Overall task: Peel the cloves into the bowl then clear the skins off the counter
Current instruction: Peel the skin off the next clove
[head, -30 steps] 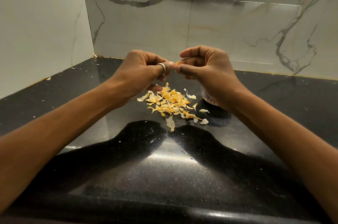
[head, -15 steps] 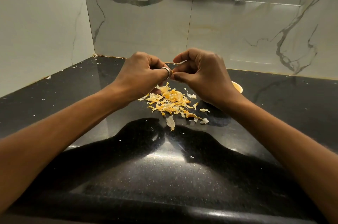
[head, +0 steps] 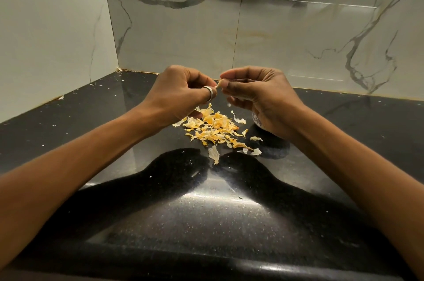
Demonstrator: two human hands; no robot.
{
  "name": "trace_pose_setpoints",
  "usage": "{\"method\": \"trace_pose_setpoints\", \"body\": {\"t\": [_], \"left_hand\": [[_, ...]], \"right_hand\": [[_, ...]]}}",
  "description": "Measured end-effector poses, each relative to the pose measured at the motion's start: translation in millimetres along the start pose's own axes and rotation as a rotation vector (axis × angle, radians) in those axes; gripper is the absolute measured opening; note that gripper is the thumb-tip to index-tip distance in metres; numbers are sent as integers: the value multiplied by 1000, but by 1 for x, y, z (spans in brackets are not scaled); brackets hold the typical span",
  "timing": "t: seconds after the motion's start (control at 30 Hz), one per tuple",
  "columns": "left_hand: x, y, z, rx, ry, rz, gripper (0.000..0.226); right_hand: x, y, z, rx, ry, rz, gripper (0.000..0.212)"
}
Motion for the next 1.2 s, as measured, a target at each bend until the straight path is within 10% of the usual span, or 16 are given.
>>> {"method": "trace_pose_setpoints", "body": {"t": [0.3, 0.8, 1.2], "left_hand": [[-9, -28, 4, 415, -183, -383, 13], [-7, -28, 3, 557, -167, -469, 20], [-2, 3, -3, -53, 78, 73, 8]], "right_hand": [[-1, -1, -2, -130, -23, 27, 13], [-3, 0, -3, -71, -40, 12, 11], [-1, -2, -3, -67, 37, -34, 8]]}}
Point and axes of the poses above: each hand's wrist, its own x-axis towards the middle knuckle, its own z-axis out of the back of the hand, y = z × x, the point moved 8 cm from there along x, towards the middle knuckle
